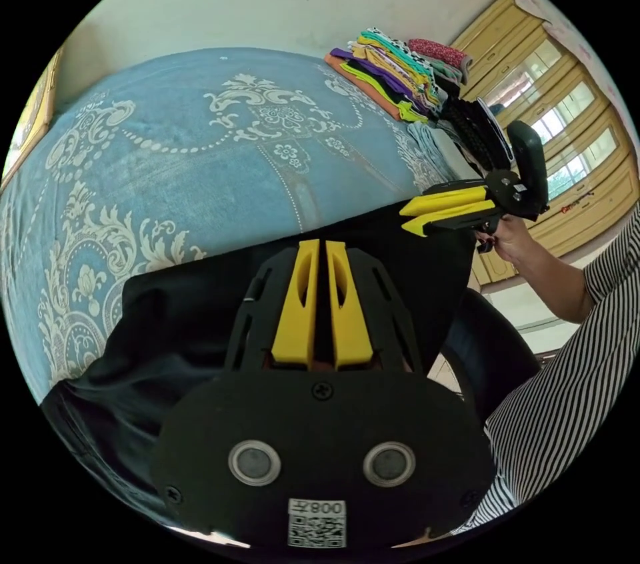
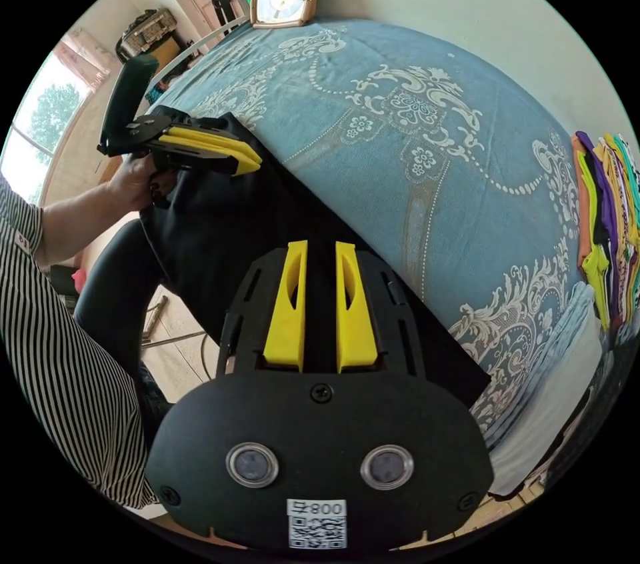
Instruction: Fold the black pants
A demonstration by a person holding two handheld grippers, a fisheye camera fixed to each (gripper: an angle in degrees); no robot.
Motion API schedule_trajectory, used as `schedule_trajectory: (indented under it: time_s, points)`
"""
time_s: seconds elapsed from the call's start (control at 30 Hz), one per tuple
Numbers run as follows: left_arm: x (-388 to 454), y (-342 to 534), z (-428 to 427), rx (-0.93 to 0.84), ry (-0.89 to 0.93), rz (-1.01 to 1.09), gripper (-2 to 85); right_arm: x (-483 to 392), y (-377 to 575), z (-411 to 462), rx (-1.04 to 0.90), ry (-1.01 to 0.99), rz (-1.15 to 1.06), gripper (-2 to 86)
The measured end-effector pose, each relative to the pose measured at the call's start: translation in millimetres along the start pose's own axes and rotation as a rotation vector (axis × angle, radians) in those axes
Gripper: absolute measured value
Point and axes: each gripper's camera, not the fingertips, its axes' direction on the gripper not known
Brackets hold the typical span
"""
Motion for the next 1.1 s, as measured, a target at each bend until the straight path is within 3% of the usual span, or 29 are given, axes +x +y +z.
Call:
schedule_trajectory:
  time_s: [0.27, 0.5, 0.6, 0.77, 1.1]
  points:
    - [39, -39, 39, -0.141, -0.054, 0.159, 1.3, -3, 9, 12, -0.084, 0.034, -0.074, 2.4]
    - [55, -58, 32, -0.046, -0.084, 0.123, 0.4, -3, 22, -7, 0.007, 0.075, -0.040, 0.7]
    - [54, -66, 54, -0.123, -0.099, 0.107, 0.5, 4, 22, 7, -0.040, 0.067, -0.003, 0.8]
    - [57, -70, 47, -0.079, -0.084, 0.078, 0.8, 17, 48, -20, 0.034, 0.118, 0.102, 1.4]
    - [68, -78, 59, -0.087, -0.039, 0.057, 1.4, 28, 84, 0, -0.092, 0.201, 0.139, 4.3]
